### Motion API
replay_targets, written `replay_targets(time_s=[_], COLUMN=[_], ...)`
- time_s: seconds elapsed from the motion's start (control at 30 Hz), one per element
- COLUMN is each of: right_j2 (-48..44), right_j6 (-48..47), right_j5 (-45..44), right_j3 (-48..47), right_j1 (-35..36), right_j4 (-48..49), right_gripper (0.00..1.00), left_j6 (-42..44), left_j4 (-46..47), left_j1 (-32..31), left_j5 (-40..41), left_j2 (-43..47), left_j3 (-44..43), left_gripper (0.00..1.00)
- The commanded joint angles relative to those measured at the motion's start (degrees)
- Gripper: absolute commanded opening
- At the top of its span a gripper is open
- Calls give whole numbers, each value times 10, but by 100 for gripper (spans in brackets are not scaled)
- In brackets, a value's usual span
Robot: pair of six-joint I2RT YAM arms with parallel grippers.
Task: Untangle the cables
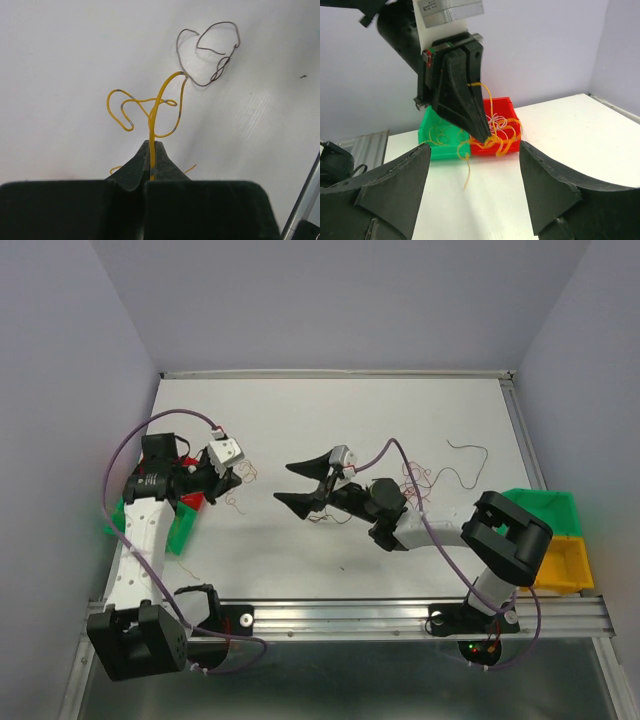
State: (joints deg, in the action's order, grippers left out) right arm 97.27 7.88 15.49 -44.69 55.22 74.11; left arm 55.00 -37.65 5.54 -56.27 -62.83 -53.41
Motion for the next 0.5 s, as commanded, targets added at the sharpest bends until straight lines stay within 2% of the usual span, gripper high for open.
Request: replay_targets(time_s=[0.0, 0.13, 0.17, 0.27, 0.43, 0.47], right_j2=[-48, -74, -78, -89, -95, -95], right_j6=[-33, -42, -44, -45, -47, -47], right_j5=[-63, -81, -82, -88, -98, -99], right_j3=[45, 74, 79, 90, 96, 95], right_j1=[4, 2, 2, 1, -1, -1], right_j4=[74, 72, 71, 68, 61, 60], right_gripper=[77, 77, 77, 76, 76, 76], left_j6=[-59, -6, 7, 33, 161, 210], left_j4=[24, 11, 13, 54, -13, -26], left_j1=[32, 89, 121, 182, 277, 287], left_j5=[144, 216, 229, 290, 278, 277], left_j2=[56, 85, 94, 93, 61, 54], left_j3=[-30, -36, -33, -6, 8, 11], left_gripper=[0, 0, 0, 0, 0, 0])
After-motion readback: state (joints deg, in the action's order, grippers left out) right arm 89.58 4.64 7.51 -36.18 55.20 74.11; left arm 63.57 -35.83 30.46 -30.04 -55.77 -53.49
